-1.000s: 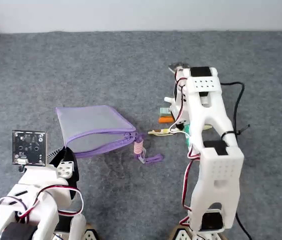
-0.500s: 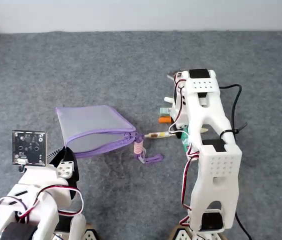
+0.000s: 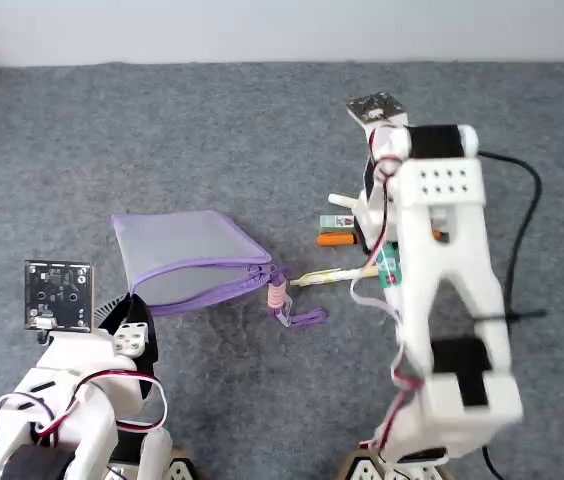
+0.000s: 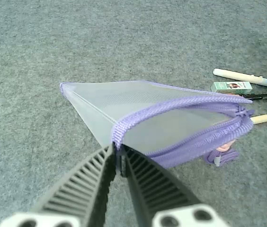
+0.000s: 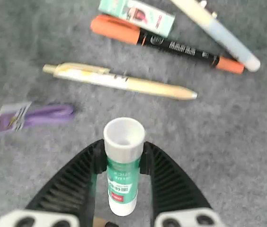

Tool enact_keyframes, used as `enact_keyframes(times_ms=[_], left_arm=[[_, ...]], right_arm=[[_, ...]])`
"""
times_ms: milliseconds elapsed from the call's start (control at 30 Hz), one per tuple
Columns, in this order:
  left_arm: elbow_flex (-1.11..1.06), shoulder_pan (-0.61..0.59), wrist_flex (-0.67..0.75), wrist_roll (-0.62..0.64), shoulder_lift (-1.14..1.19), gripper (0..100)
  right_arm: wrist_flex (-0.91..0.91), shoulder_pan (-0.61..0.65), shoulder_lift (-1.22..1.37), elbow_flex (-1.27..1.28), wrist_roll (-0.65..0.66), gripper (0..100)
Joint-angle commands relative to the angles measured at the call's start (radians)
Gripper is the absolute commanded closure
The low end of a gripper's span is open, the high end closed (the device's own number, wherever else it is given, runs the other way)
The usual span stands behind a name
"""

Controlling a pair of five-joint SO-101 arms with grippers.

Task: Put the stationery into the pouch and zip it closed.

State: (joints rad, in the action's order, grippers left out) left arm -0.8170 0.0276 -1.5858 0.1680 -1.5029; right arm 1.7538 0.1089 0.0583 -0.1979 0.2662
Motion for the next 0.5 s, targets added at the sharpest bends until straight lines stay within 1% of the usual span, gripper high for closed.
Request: enact_keyframes(times_ms=[0, 133, 267, 367, 467], left_arm=[[0.013, 0.005, 0.017, 0.008, 0.017, 99], [0.013, 0.005, 0.018, 0.008, 0.017, 99], [0.012, 0.005, 0.018, 0.008, 0.017, 99], [0.008, 0.005, 0.035, 0.008, 0.017, 99], [0.008, 0.005, 0.054, 0.008, 0.017, 99]], right_arm=[[0.044, 0.027, -0.255, 0.126, -0.009, 99.1], [0.039, 0.07, -0.496, 0.227, -0.124, 99.1], [0.007, 0.193, -0.72, 0.265, -0.276, 99.1], [-0.09, 0.289, -0.854, 0.308, -0.344, 99.1], [-0.226, 0.36, -0.954, 0.393, -0.404, 99.1]])
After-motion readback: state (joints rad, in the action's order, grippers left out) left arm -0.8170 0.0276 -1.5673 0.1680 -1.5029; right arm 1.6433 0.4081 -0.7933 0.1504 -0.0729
